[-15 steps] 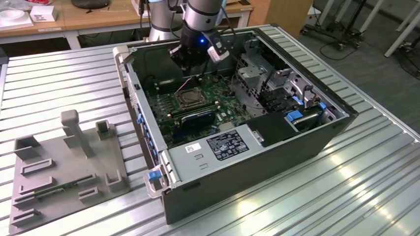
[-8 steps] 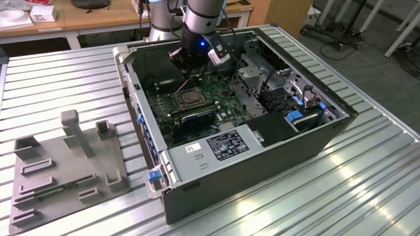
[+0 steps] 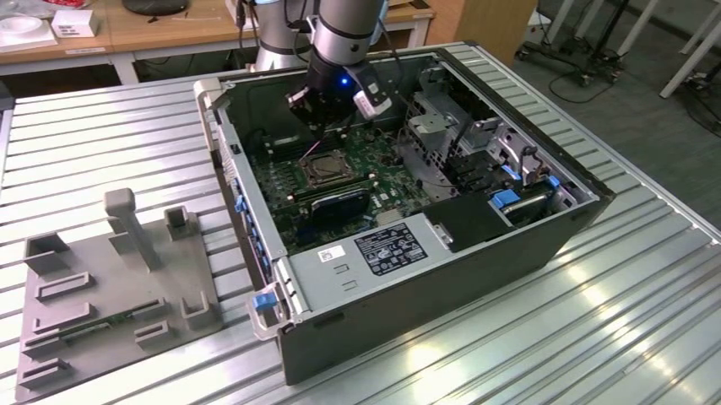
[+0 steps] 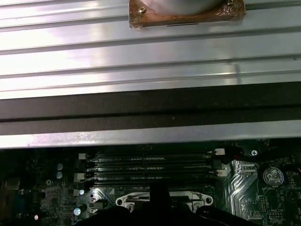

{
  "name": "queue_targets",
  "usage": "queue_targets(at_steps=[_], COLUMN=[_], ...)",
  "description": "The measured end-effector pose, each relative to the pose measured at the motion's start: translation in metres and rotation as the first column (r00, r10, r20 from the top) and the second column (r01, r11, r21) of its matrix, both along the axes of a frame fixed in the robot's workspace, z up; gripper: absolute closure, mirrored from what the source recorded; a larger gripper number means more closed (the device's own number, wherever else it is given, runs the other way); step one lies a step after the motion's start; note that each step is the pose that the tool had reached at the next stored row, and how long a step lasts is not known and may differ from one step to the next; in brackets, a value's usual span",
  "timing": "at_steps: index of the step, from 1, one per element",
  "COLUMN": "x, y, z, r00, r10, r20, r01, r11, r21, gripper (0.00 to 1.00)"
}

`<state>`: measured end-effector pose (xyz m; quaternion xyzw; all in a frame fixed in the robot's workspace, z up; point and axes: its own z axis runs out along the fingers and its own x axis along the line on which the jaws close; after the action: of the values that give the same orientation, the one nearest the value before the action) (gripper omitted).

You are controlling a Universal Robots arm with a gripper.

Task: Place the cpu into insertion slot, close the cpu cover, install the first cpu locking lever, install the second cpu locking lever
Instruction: 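Install the first cpu locking lever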

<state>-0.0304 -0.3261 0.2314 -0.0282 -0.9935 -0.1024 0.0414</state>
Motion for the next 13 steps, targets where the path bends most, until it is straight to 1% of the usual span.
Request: queue_targets(at_steps=[1,2,3,4,5,7,13], x=[0.0,0.0,0.0,-0.0001,-0.0001,-0.0001,-0.0001], y=[0.0,0.0,0.0001,0.0001,0.0001,0.0,0.0001], z=[-0.0001,-0.0004,-0.001,-0.0018,-0.0028,-0.0055,-0.0129], r00=[1.0,1.0,1.0,1.0,1.0,1.0,1.0], r10=[0.0,0.0,0.0,0.0,0.0,0.0,0.0], r20=[0.0,0.0,0.0,0.0001,0.0002,0.0,-0.0015], r01=[0.0,0.0,0.0,0.0,0.0,0.0,0.0], r11=[1.0,1.0,0.9999,0.9998,0.9998,0.9998,0.9998], r21=[0.0001,0.0049,0.0136,0.0174,0.0192,0.021,0.0221], gripper=[0.89,0.89,0.89,0.89,0.89,0.89,0.89])
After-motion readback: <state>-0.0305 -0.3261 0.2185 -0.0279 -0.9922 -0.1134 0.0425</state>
